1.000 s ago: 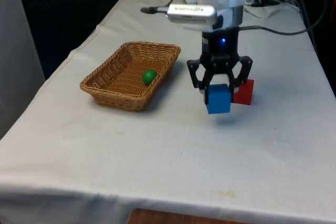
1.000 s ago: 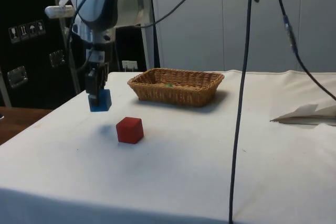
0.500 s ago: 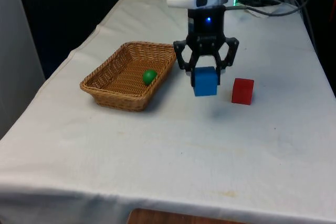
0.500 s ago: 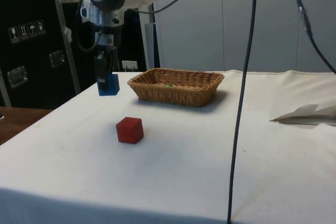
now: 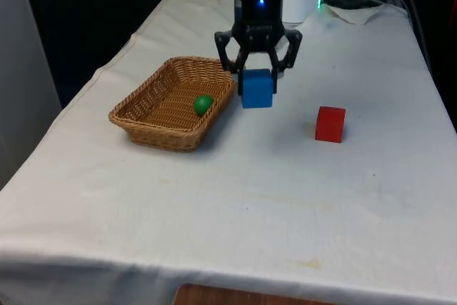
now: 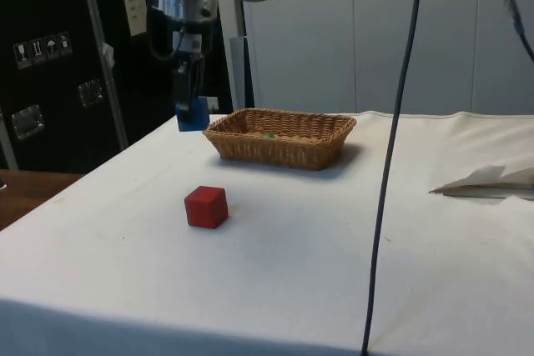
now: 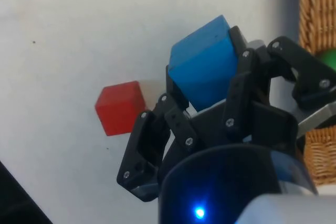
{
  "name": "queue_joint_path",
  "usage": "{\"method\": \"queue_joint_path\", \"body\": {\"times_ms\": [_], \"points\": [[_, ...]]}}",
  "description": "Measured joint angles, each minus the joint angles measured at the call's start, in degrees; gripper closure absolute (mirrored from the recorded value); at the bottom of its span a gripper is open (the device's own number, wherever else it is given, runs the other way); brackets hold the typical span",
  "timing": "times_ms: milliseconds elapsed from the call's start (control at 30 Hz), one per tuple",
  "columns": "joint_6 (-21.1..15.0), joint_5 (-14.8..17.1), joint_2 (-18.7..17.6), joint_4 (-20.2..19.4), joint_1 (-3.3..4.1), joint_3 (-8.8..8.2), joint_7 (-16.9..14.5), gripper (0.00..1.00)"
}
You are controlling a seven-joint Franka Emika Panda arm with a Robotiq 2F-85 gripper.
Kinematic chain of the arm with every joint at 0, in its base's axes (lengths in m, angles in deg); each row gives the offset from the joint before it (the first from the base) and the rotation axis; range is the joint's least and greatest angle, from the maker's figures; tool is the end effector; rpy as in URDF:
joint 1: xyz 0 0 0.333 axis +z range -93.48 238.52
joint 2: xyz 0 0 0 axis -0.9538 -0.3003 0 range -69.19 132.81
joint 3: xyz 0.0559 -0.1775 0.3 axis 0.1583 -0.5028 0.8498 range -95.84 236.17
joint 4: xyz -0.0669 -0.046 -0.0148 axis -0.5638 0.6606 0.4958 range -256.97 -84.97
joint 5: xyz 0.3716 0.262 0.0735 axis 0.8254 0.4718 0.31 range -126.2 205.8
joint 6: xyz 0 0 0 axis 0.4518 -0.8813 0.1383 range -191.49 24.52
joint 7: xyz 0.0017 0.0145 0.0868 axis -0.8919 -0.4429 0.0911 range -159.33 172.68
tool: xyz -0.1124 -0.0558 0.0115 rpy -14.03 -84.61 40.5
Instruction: Place all non-red objects into the basket.
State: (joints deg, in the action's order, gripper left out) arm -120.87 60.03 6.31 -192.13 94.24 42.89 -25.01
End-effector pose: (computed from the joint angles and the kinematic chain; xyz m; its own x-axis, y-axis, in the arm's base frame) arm 0.7037 -0.0533 0.2626 0.9495 0.2449 0.1964 0.2392 -0.9695 0.0526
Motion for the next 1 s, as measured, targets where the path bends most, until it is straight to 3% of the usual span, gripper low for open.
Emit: {"method": "queue_joint_path", "body": {"times_ms": [467,1000], "points": [[0.0,-3.09,4.3,-3.9,-0.29,-2.12,-0.8,0.97],[0.0,-3.72,8.31,-8.77,-1.03,-6.07,-5.5,0.97]]}}
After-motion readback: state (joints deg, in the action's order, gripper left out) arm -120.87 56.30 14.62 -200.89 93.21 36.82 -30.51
